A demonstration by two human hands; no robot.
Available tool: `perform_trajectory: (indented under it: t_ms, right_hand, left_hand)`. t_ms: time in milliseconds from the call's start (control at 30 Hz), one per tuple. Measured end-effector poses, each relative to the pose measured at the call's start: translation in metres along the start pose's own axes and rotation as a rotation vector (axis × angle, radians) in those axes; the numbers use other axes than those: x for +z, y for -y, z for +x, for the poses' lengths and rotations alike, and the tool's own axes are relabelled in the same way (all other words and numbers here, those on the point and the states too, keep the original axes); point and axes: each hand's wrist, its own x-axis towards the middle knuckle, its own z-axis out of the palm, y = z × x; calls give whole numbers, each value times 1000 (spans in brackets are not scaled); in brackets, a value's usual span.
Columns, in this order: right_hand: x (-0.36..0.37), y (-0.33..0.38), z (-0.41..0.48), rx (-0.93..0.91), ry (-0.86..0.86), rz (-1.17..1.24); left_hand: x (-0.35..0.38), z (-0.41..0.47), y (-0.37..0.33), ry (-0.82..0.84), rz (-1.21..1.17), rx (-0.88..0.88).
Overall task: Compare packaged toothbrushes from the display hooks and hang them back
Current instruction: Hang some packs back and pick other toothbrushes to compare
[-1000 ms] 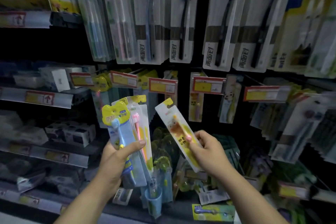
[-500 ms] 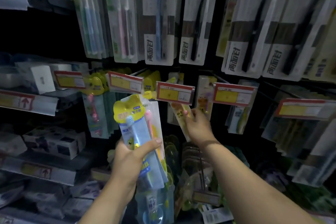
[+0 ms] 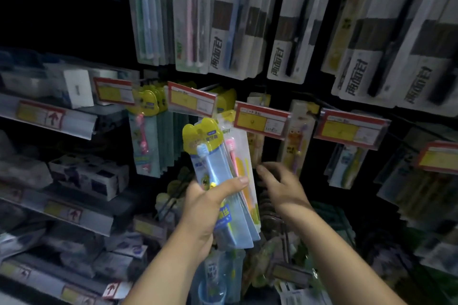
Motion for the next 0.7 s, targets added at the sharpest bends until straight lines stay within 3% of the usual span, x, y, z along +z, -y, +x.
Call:
perform_trajectory:
  t_ms: [67, 167, 533, 700]
  right_hand:
    - [-6, 12, -29, 79, 242, 341]
    - [-16, 20, -46, 54, 399, 369]
    - [-40, 25, -42, 86, 75, 281]
    - [-53, 23, -29, 105, 37, 250]
  left_hand:
    - [2, -2, -1, 19, -9, -6]
    - [3, -5, -2, 3, -51, -41]
    - [11, 4, 7, -148, -165, -148]
    - [12, 4, 9, -117, -165, -168]
